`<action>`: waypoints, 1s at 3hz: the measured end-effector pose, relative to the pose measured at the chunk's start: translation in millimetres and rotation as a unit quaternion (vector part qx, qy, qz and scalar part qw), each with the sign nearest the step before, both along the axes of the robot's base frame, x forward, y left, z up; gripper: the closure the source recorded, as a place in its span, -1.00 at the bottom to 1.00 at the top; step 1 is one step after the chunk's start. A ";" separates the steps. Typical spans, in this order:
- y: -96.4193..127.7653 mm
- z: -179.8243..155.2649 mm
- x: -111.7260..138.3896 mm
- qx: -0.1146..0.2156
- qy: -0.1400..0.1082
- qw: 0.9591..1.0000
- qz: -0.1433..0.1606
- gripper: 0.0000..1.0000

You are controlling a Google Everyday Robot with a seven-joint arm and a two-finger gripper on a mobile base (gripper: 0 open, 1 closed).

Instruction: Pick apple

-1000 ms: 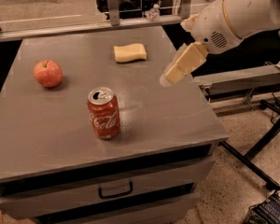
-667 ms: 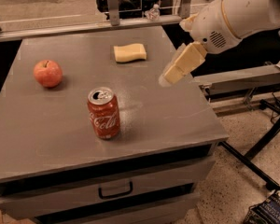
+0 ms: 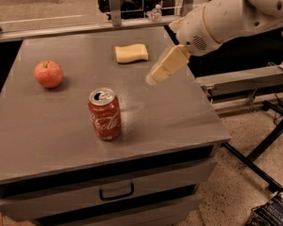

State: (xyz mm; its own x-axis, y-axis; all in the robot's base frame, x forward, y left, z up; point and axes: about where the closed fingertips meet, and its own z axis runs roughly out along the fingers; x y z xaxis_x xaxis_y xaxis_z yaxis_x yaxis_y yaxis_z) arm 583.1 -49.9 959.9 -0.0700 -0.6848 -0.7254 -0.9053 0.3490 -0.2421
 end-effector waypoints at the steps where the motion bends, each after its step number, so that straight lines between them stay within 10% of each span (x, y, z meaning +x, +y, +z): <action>1: 18.5 -8.9 18.6 0.002 -0.004 1.000 0.009 -1.00; 3: 104.7 -39.0 46.9 0.056 -0.003 0.996 0.070 -1.00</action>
Offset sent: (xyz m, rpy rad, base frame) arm 0.0573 0.0942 -0.0371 0.0884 -0.0150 0.1175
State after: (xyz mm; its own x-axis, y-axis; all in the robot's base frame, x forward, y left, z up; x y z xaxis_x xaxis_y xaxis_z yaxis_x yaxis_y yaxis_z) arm 630.0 54.8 920.9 0.0240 -0.6026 -0.7977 -0.9457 0.2450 -0.2136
